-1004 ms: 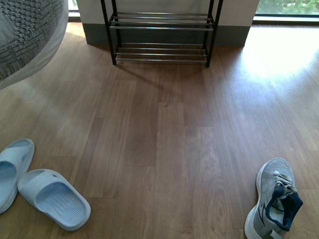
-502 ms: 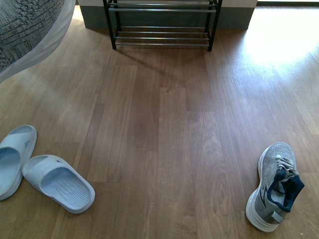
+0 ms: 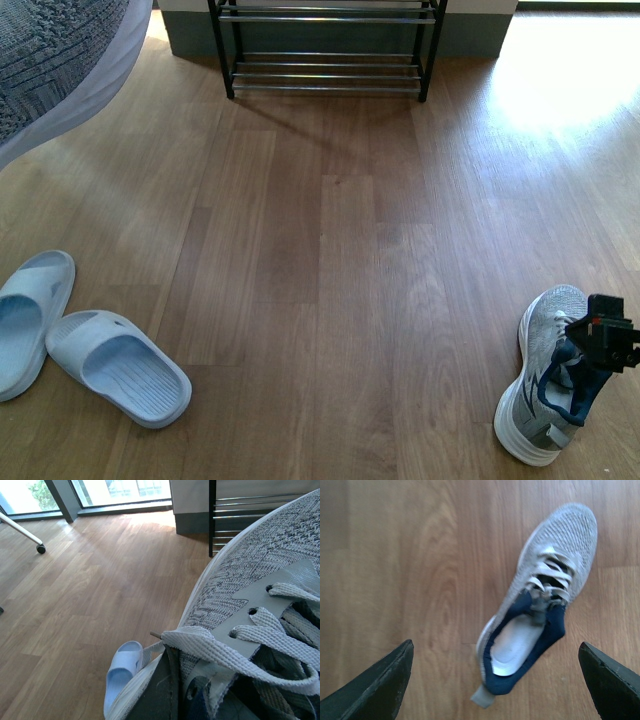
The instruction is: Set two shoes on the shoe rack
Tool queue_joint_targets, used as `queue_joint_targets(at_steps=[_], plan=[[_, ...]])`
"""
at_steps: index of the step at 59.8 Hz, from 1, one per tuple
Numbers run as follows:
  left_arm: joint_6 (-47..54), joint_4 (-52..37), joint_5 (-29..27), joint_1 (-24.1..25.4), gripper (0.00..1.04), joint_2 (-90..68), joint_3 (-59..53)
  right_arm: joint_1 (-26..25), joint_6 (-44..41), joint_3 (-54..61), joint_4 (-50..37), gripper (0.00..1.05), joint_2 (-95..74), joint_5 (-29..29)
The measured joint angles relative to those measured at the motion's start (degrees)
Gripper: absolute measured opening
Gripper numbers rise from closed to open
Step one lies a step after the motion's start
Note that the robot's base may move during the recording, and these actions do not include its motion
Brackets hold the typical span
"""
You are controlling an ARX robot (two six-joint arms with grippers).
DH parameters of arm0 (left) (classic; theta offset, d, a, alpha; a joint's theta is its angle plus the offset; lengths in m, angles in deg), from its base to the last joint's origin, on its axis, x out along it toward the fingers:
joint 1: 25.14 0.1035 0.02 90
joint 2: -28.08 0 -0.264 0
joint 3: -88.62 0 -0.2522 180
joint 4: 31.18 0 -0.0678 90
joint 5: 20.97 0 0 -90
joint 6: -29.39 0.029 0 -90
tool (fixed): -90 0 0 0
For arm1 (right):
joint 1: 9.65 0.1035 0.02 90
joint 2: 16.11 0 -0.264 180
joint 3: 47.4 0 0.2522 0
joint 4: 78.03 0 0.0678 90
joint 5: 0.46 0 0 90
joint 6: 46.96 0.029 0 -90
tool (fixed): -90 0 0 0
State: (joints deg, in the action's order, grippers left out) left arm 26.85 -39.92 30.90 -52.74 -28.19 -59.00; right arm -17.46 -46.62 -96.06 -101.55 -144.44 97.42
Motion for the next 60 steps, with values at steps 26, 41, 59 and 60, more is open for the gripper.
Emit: queue_joint_targets(at_steps=[26,41,59,60], plan=[[0.00,0.00,0.00,0.00,0.02,0.00,0.00,-4.74,0.15,-12.52,-1.31,0.96,-19.58,-1.88],[0.00,0.00,0.00,0.00,0.02,0.02,-0.02,-4.50,3.04,-18.27,-3.21,0.95,-25.62,-2.75],[0.00,0.00,0.02,0.00,0.02,0.00,0.00,-3.26,2.82,-20.87,-4.13,0.47,-27.96,-6.67],[0.00,0.00,0.00,0.00,0.02,0.02,0.00,-3.15,2.82,-20.87,-4.15,0.44,-27.96,-6.69]])
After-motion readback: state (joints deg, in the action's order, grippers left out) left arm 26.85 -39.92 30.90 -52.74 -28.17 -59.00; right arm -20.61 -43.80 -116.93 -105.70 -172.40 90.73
